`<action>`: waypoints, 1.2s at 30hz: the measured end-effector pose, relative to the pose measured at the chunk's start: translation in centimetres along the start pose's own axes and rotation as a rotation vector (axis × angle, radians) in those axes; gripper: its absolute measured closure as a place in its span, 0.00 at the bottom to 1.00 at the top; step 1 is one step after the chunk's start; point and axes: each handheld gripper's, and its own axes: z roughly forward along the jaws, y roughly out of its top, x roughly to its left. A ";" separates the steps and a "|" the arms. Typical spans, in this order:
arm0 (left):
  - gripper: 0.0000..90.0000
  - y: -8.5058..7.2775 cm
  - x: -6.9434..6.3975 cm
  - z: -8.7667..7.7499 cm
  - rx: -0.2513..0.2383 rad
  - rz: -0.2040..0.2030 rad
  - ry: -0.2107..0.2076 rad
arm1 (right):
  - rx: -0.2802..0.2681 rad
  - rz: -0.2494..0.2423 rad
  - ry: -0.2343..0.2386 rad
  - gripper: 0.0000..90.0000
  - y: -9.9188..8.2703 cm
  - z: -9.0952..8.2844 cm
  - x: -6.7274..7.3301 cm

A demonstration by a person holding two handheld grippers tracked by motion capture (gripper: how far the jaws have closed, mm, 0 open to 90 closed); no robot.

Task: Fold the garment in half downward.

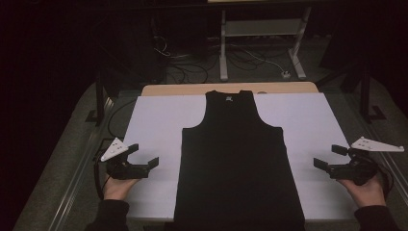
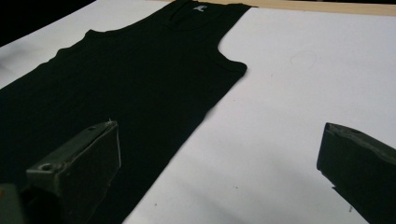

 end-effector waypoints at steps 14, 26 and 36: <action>0.00 0.0 -0.1 0.1 0.004 0.009 -0.002 | -0.010 -0.008 -0.004 0.00 0.1 -0.2 0.1; 0.00 0.3 -0.5 0.3 0.008 0.026 -0.013 | -0.006 -0.007 -0.008 0.00 0.5 -0.3 0.2; 0.00 1.6 -0.6 0.2 0.006 0.045 0.002 | -0.006 -0.024 -0.016 0.00 1.9 -0.6 0.6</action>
